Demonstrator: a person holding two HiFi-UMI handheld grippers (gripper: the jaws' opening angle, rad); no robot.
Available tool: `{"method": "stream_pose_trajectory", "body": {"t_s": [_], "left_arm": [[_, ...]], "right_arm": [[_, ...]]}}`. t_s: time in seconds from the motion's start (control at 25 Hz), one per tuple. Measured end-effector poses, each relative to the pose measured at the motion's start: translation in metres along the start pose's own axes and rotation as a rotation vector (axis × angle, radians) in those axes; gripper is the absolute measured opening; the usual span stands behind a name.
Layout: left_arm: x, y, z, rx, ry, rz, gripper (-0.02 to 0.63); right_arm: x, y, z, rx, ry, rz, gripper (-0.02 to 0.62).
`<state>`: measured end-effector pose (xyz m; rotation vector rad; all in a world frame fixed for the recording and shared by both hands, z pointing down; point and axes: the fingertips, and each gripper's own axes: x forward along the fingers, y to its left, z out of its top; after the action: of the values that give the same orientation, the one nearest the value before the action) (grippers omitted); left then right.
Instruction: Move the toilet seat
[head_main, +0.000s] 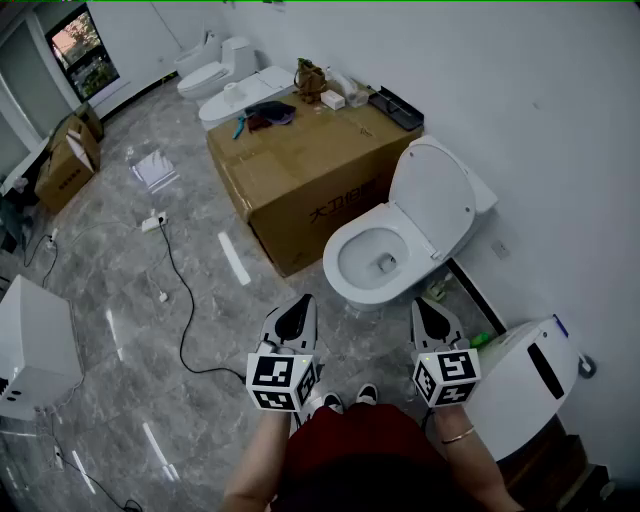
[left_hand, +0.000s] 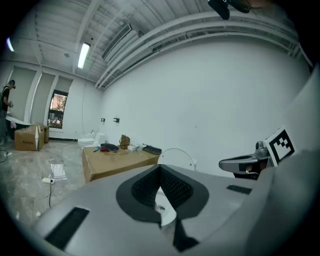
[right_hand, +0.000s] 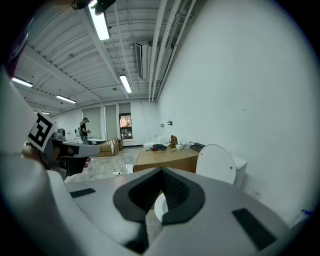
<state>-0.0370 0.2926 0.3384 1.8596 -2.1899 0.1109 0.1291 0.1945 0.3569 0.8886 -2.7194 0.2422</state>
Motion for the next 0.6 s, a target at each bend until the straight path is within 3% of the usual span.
{"method": "stream_pose_trajectory", "body": {"t_s": [0.6], "left_arm": [[0.018, -0.026, 0.005, 0.033, 0.001, 0.053, 0.026]], "right_arm": [[-0.006, -0.044, -0.015, 0.059, 0.014, -0.004, 0.015]]}}
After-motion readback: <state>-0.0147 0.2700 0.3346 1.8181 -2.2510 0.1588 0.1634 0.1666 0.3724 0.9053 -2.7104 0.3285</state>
